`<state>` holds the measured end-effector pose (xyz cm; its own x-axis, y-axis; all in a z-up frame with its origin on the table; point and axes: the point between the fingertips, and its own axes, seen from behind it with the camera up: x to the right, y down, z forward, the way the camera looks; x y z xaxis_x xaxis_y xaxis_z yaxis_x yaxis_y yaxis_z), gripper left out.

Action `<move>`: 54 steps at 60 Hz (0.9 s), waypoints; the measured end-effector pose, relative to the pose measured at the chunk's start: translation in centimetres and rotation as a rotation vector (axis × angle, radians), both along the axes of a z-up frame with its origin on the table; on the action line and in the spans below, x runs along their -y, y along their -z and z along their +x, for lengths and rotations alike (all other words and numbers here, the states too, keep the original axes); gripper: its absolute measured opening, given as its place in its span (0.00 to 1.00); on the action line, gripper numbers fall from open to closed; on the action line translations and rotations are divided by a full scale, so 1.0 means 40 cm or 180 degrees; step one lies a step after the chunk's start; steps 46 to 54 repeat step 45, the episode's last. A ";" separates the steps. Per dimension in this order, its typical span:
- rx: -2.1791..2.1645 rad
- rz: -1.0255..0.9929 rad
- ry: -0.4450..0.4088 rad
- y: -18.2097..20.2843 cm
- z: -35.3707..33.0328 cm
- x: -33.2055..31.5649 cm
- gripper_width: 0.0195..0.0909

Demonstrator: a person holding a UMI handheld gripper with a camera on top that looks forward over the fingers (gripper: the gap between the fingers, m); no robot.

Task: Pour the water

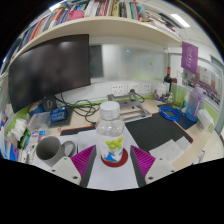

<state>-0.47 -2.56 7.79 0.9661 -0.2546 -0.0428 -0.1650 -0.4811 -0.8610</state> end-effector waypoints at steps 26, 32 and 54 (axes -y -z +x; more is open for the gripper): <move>-0.0056 -0.0340 -0.0078 -0.184 -0.063 0.222 0.67; -0.0020 -0.0327 -0.0135 -0.220 -0.082 0.235 0.67; -0.0019 -0.0287 -0.0106 -0.259 -0.086 0.259 0.67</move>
